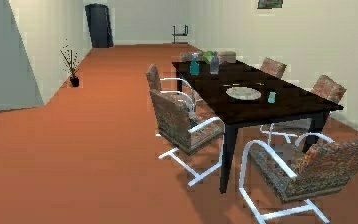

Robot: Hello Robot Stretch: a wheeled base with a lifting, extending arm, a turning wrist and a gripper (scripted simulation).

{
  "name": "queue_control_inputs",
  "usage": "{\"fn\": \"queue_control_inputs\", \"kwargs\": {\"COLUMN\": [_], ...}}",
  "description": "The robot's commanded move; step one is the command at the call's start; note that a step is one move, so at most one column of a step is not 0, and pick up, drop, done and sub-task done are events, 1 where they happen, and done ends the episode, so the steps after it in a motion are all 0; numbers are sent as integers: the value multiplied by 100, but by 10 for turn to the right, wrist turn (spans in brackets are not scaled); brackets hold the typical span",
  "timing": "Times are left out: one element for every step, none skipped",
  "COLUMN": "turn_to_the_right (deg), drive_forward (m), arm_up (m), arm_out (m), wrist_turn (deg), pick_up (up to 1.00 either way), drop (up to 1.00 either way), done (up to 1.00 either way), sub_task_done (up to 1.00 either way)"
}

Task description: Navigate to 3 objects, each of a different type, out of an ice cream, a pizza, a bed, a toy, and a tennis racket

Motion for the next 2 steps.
{"fn": "queue_control_inputs", "kwargs": {"turn_to_the_right": [0, 270], "drive_forward": [60, 0], "arm_up": [0, 0], "arm_out": [0, 0], "wrist_turn": [0, 0], "pick_up": [0, 0], "drop": [0, 0], "done": [0, 0], "sub_task_done": [0, 0]}}
